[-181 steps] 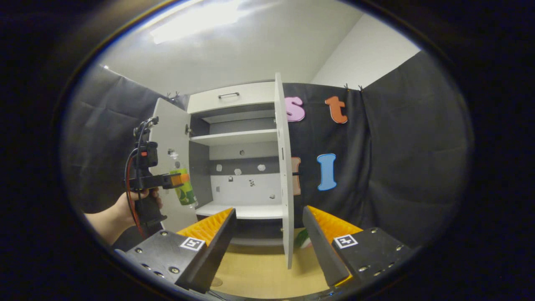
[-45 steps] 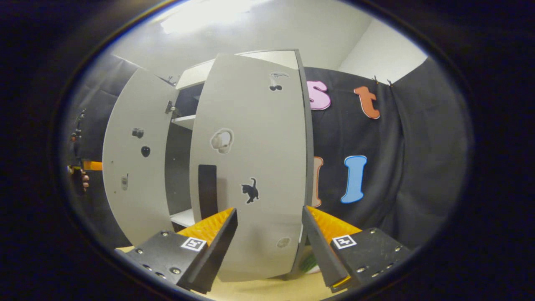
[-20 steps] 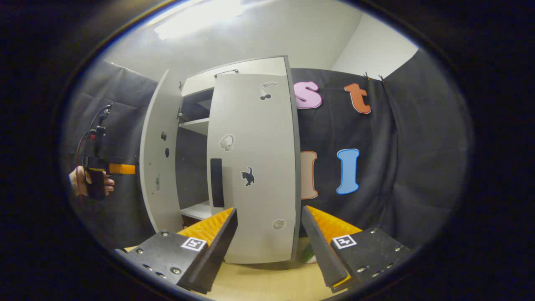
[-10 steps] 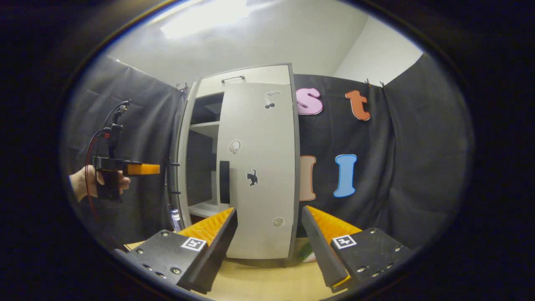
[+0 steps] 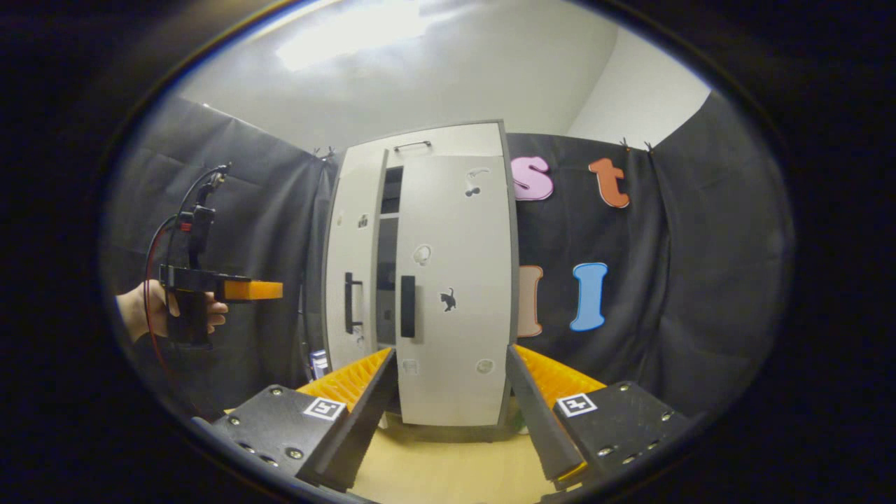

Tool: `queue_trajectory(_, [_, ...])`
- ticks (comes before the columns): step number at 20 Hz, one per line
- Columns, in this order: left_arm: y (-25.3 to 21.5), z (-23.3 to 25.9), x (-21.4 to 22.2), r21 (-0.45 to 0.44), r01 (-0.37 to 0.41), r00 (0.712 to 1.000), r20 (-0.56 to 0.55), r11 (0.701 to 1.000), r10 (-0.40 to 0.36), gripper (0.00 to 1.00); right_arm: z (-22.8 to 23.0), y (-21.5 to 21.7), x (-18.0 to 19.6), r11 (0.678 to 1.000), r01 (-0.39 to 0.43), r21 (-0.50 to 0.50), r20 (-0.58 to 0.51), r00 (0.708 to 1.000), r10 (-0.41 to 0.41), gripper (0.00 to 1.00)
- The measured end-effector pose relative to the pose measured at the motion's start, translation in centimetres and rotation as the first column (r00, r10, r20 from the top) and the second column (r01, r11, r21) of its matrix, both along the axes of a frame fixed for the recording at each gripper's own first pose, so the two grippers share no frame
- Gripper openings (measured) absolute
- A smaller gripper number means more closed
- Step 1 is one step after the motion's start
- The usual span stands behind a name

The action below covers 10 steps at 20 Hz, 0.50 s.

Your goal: Grasp the bottle in the cabinet with the left hand and place it on the coaster, then close the right door with the right hand and the left door with the left hand.

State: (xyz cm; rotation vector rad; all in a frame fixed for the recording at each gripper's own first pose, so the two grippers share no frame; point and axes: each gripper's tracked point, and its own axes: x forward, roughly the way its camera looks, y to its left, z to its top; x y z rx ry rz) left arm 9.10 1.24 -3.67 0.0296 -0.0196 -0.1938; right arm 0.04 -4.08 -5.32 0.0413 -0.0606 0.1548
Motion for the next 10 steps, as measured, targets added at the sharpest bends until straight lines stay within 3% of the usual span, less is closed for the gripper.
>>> queue_trajectory(4, [-0.3,0.0,-3.0,0.036,-0.003,1.000,0.015,0.999,0.003,0.94,-0.1,1.2,-1.8,1.000,-0.015,0.006,-0.003,1.000,0.015,0.94])
queue_trajectory(10, [-0.3,0.3,-5.3,-0.001,0.022,0.999,0.023,1.000,-0.022,0.93,0.8,2.2,-3.4,1.000,0.030,0.009,-0.005,1.000,-0.030,0.94])
